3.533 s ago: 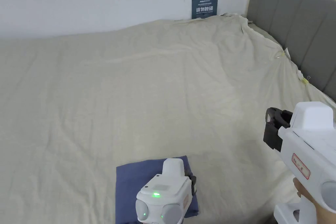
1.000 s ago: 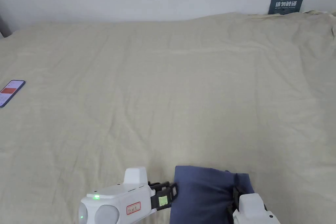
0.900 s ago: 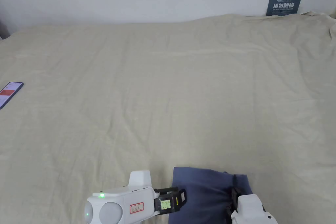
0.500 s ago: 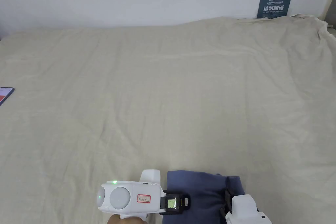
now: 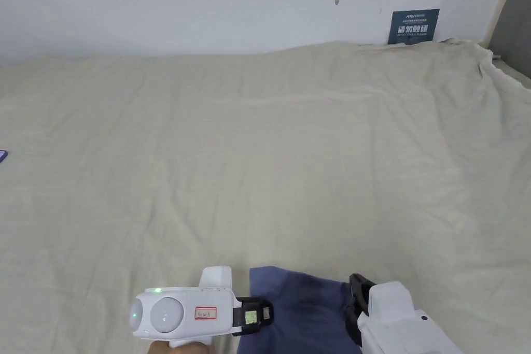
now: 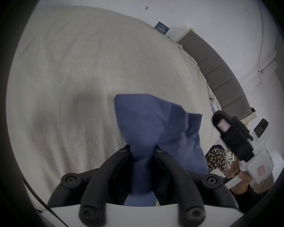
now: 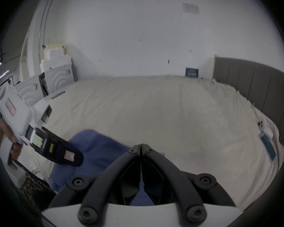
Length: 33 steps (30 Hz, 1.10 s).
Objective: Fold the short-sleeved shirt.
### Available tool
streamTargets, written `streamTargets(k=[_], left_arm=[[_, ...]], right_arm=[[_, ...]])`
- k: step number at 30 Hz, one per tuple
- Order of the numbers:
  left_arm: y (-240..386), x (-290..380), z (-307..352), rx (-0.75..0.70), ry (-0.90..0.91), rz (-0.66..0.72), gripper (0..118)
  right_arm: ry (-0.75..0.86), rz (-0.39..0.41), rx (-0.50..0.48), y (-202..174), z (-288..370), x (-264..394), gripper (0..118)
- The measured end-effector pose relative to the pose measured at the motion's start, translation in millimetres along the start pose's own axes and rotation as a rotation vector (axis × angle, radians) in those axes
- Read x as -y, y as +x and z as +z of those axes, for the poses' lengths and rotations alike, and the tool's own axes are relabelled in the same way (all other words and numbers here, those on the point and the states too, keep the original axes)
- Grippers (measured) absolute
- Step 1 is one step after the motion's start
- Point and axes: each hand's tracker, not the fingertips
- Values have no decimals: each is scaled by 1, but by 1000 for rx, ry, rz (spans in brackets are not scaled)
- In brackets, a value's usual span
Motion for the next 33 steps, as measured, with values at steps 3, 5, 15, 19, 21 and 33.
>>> streamTargets(k=[3, 5, 15, 19, 21, 33], left_arm=[[-14, -15, 22, -36, 27, -14, 16], [-28, -28, 42, -76, 37, -29, 16], [-139, -74, 155, -347, 44, -43, 16], [-190, -84, 200, -490, 50, -1, 16], [-213, -86, 219, -544, 52, 32, 16], [-303, -79, 252, -705, 23, 160, 16]], right_arm=[[70, 7, 8, 6, 14, -27, 0], [108, 7, 11, 8, 22, -43, 0], [195, 35, 34, 4, 34, -93, 0], [209, 40, 46, -1, 33, -109, 0], [215, 43, 52, -3, 31, -115, 0], [216, 75, 60, -15, 10, -138, 0]])
